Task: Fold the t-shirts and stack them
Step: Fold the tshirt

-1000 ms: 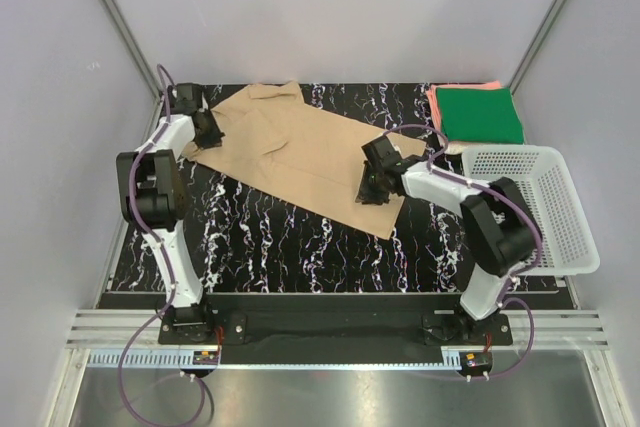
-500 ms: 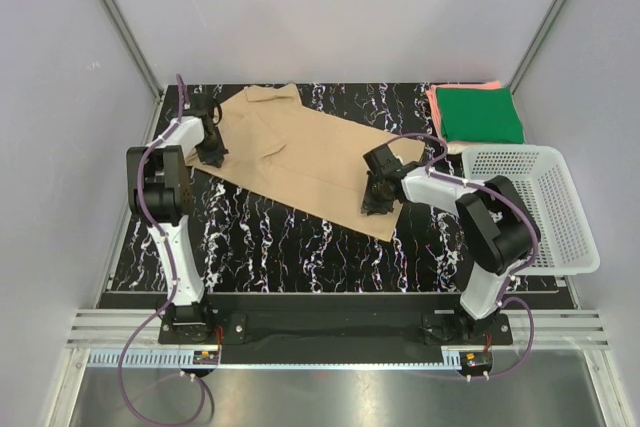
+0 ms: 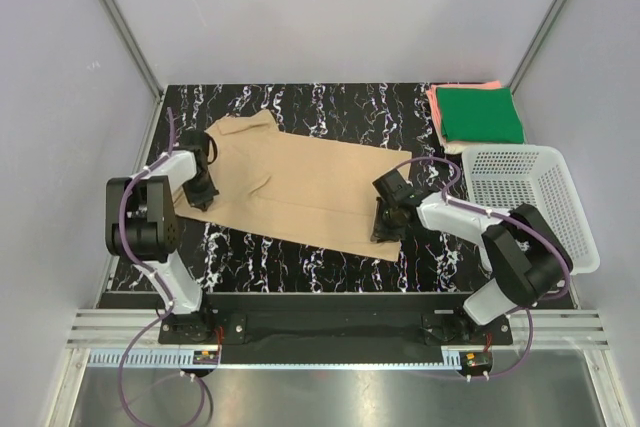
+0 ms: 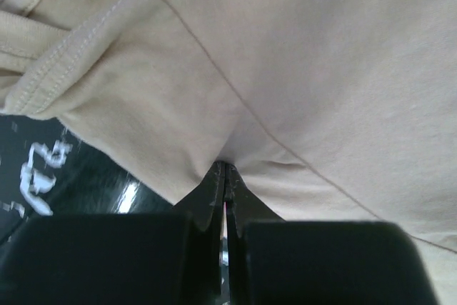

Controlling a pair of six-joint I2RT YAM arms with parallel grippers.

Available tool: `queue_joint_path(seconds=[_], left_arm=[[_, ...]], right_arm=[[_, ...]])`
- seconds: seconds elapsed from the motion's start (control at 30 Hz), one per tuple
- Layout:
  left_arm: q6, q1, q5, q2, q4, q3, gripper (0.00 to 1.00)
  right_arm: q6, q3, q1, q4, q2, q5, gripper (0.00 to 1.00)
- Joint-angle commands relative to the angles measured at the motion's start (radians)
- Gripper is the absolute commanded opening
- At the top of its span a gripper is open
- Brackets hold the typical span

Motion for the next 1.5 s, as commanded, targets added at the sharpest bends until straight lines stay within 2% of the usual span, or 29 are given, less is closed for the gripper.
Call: queue_joint_path(seconds=[0.0,0.13,0.27,0.3,0.37,0.5,0.67,0.83,0.93,1.03,1.2,1.47], left_arm=[[-0.042,0.012,-0.038,-0.112,-0.041,-0.051,0.01],[0.01,0.011,0.084,-0.262,-0.038,0.048,0.18],[0.093,0.017,0.216,-0.224,-0.021,0.275,0.3],[0.107,0.021,0.241,-0.154,-0.018,0.316,0.33],[0.143,0.044,0.349,-0.065,-0.02,0.463,0.33],[0.171,0.089,0.427,0.205,-0.028,0.759,0.33],[0.174,0.103,0.441,0.409,-0.023,0.996,0.34],[0.153,0.114,0.448,0.644,-0.021,1.24,0.37],[0.139,0.115,0.448,0.725,0.003,1.277,0.4],[0.119,0.115,0.439,0.758,0.051,1.248,0.44],[0.071,0.115,0.528,0.804,0.084,1.236,0.43],[0.087,0.12,0.562,0.81,0.104,1.236,0.43]], right_arm=[[0.01,-0.011,0.009,-0.061,-0.049,-0.016,0.27],[-0.043,0.09,0.009,-0.125,-0.074,0.004,0.3],[-0.106,0.301,0.0,-0.172,-0.069,0.039,0.32],[-0.135,0.335,-0.005,-0.172,-0.05,0.053,0.32],[-0.174,0.433,-0.023,-0.176,-0.017,0.09,0.33],[-0.224,0.567,-0.049,-0.19,0.073,0.307,0.34],[-0.292,0.679,-0.094,-0.164,0.13,0.354,0.34],[-0.292,0.652,-0.104,-0.095,0.151,0.305,0.35],[-0.28,0.64,-0.111,-0.076,0.173,0.25,0.35],[-0.274,0.641,-0.109,-0.064,0.188,0.202,0.35],[-0.277,0.643,-0.111,-0.043,0.19,0.164,0.35],[-0.274,0.64,-0.115,-0.024,0.19,0.125,0.35]])
